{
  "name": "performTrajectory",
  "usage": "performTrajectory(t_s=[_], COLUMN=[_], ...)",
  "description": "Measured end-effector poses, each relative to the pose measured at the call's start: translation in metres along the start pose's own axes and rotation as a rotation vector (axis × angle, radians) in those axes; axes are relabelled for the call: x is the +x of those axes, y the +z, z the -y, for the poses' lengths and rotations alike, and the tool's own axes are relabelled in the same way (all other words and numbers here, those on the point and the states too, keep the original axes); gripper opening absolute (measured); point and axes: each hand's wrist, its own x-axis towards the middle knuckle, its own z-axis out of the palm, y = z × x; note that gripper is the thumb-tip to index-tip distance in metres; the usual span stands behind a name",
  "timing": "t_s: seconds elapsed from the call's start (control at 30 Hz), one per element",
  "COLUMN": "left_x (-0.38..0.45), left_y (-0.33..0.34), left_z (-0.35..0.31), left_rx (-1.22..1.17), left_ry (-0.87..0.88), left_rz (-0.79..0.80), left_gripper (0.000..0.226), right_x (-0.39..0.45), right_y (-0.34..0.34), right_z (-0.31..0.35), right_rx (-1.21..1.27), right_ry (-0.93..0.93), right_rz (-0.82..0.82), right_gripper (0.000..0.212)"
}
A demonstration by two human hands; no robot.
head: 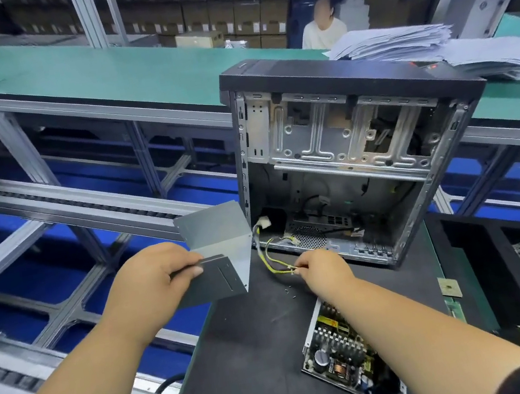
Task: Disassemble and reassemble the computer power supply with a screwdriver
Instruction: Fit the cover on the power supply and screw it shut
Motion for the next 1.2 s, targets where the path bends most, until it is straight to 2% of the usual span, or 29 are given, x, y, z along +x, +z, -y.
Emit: performTrajectory(t_s=[0.17,0.33,0.5,0.63,0.83,1.03,1.13,1.2], left_x=[-0.003,-0.002,-0.002,-0.003,-0.007,-0.011,-0.011,-0.01], left_y=[-0.002,-0.005,-0.011,-0.016,-0.018,-0.022,-0.024,-0.024], left_z=[-0.003,-0.006,-0.005,-0.002,0.006,0.006,0.003,-0.001], left_rx=[-0.025,-0.032,-0.021,0.0,-0.03,-0.02,-0.038,-0.088], left_ry=[0.017,0.029,0.024,0.045,0.036,0.031,0.032,0.012], left_rz=[-0.032,-0.037,-0.056,-0.067,-0.088,-0.102,-0.142,-0.167], left_gripper=[0.015,0.016,0.015,0.014,0.015,0.015,0.015,0.016], right_x=[-0.011,-0.009,0.004,0.002,-0.011,-0.015,-0.017,-0.018], right_y=[0.019,0.016,0.011,0.015,0.032,0.039,0.035,0.023], right_z=[0.007,0.024,0.036,0.036,0.048,0.049,0.047,0.042], right_rx=[-0.133,-0.28,-0.274,-0.229,-0.204,-0.37,-0.483,-0.411], right_ry=[0.016,0.04,0.02,-0.052,-0.26,-0.349,-0.43,-0.422], right_rz=[-0.027,-0.094,0.013,0.025,0.05,0.122,0.141,0.086], right_gripper=[0.029,0.021,0.034,0.039,0.03,0.027,0.052,0.072])
